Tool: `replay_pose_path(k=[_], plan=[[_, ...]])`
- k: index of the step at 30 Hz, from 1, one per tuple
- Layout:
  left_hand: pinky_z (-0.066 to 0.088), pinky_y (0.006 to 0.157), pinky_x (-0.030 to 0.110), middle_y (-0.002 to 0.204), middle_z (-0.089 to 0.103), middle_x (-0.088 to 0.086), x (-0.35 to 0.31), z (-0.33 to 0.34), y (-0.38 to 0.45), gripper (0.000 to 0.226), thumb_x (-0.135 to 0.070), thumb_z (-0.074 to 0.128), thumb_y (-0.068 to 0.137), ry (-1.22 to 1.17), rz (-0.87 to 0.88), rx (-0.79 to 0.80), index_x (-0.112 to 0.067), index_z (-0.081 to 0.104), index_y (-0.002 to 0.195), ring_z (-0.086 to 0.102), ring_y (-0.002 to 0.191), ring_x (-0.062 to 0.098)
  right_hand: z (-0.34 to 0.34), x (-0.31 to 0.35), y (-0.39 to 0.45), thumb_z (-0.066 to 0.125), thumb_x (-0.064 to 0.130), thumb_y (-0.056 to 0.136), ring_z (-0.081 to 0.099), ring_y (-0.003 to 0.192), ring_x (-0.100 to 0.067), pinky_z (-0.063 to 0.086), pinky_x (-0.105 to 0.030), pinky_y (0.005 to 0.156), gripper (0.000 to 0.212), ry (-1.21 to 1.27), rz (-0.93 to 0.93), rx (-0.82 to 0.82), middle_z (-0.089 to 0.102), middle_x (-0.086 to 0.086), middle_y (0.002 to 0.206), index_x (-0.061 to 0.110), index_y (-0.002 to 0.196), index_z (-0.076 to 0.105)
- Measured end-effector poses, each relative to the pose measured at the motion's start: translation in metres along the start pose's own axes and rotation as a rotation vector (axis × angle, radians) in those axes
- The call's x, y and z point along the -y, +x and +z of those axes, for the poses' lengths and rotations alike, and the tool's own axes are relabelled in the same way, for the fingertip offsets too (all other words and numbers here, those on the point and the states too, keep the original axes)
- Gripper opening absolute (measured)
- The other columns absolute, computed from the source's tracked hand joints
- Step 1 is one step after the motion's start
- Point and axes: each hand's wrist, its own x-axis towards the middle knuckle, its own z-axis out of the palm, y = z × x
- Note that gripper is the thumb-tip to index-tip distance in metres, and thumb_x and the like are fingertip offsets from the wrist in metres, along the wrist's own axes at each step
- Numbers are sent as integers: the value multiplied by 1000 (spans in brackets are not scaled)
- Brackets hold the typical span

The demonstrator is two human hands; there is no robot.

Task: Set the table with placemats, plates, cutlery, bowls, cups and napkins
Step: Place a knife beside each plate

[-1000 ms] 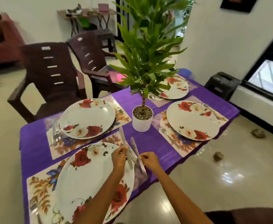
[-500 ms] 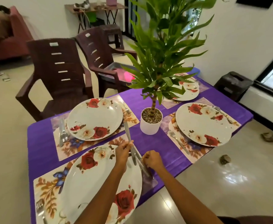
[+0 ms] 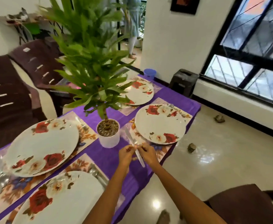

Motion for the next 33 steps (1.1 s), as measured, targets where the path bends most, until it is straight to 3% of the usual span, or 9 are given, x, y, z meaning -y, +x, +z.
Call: replay_pose_path(k=[2, 5, 9, 14, 20, 23, 25, 28, 33], plan=[[58, 56, 31, 82, 67, 14, 0, 34, 10, 5, -3, 61, 89, 7, -10, 5, -3, 66, 89, 67, 71, 22, -30, -11, 14, 60, 24, 92, 62, 74, -14, 53, -36, 71, 24, 41, 17, -14, 68, -15, 79, 4, 85, 70], [58, 55, 31, 80, 68, 14, 0, 87, 29, 6, -4, 63, 87, 80, -7, 7, -6, 67, 83, 68, 72, 27, -84, -16, 27, 58, 13, 93, 63, 69, 0, 49, -18, 65, 18, 73, -2, -31, 70, 1, 79, 7, 89, 74], [56, 59, 24, 81, 69, 16, 0, 162, 64, 7, -3, 63, 87, 132, 16, -41, -7, 65, 81, 70, 76, 26, -160, -28, 70, 60, 17, 91, 66, 73, -8, 54, -25, 69, 19, 150, 9, 19, 73, -7, 84, 6, 90, 76], [54, 74, 55, 92, 65, 22, -12, 249, 107, 14, -16, 54, 94, 83, -74, 31, -6, 61, 99, 62, 74, 31, -246, -47, 142, 61, 15, 91, 66, 82, -8, 54, -18, 70, 18, 83, 27, 133, 72, -3, 92, 7, 102, 73], [57, 57, 26, 91, 66, 20, -26, 321, 180, 17, -12, 49, 97, 28, -49, -78, -1, 61, 97, 65, 78, 32, -299, -55, 224, 66, 16, 87, 66, 87, -13, 54, -31, 84, 15, -36, 8, 59, 72, 0, 90, 10, 98, 74], [53, 78, 36, 91, 68, 12, -25, 339, 218, 22, -23, 47, 96, 327, 128, -117, -10, 65, 94, 63, 88, 30, -316, -67, 260, 65, 16, 87, 67, 87, -18, 54, -34, 84, 14, -106, 58, -6, 73, -4, 91, 9, 95, 74], [45, 95, 37, 115, 63, 10, -25, 343, 242, 25, -15, 47, 96, 597, 235, -144, -9, 61, 116, 57, 108, 26, -324, -76, 285, 65, 16, 88, 66, 88, -17, 53, -29, 84, 14, -171, 94, -7, 73, -6, 95, 10, 95, 74], [41, 97, 30, 126, 58, 8, -31, 343, 273, 36, -11, 49, 94, 1003, 420, -232, -12, 53, 130, 53, 115, 21, -328, -85, 313, 62, 12, 88, 64, 90, -15, 47, -20, 78, 15, -244, 148, -8, 72, -5, 97, 7, 97, 74], [13, 115, 47, 156, 20, 5, -35, 346, 308, 60, -43, 45, 96, 1558, 247, -8, -27, 20, 148, 17, 144, 24, -322, -85, 341, 59, 13, 90, 61, 85, -12, 50, -23, 81, 15, -325, 164, 25, 72, -3, 94, 10, 94, 74]])
